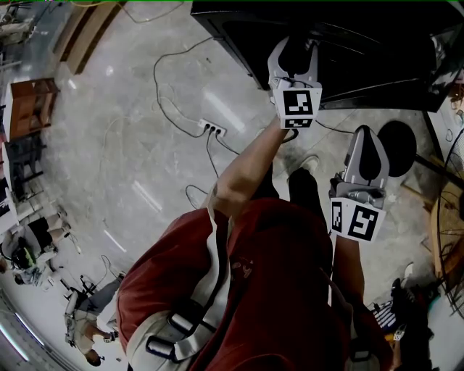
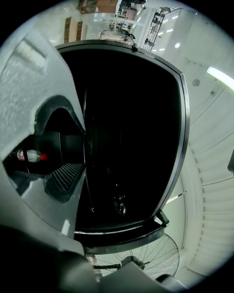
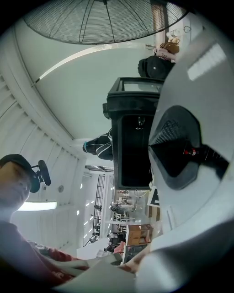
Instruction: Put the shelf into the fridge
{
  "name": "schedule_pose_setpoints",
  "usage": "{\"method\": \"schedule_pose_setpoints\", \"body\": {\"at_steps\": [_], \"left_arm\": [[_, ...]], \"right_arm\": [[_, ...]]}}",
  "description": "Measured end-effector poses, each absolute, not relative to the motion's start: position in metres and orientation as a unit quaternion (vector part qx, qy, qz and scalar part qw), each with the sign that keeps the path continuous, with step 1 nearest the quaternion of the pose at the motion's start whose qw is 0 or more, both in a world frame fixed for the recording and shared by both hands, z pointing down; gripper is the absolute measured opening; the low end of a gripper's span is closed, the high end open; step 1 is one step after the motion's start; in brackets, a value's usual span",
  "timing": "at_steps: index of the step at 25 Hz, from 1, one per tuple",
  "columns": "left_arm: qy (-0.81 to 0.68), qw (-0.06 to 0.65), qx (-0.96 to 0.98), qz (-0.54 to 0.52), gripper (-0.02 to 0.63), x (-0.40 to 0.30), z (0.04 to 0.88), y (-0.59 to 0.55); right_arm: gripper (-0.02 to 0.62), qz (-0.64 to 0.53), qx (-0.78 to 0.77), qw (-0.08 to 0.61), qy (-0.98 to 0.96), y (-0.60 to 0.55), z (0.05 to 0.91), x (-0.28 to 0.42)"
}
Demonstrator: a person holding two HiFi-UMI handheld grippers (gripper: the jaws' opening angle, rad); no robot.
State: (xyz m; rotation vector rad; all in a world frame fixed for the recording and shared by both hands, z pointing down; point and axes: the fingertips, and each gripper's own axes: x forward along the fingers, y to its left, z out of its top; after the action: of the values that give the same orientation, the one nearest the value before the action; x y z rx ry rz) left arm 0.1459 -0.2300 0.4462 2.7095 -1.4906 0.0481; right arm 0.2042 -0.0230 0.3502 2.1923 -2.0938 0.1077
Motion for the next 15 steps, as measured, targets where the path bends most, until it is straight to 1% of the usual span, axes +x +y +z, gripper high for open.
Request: {"method": "schedule_pose_setpoints", "body": {"at_steps": [6, 15], "left_arm": [[-0.485, 0.042, 0.873, 0.016, 0.196, 0.149, 0.446, -0.242], [-0.486, 0.031, 0.874, 0.006, 0.196, 0.155, 0.448, -0.257]], "right_arm": [[-0.002, 0.037, 0.722, 0.056, -0.688, -0.022, 0.352, 0.205], [0.000, 0.036, 0.723, 0.062, -0.687, -0.022, 0.353, 0.210]]}}
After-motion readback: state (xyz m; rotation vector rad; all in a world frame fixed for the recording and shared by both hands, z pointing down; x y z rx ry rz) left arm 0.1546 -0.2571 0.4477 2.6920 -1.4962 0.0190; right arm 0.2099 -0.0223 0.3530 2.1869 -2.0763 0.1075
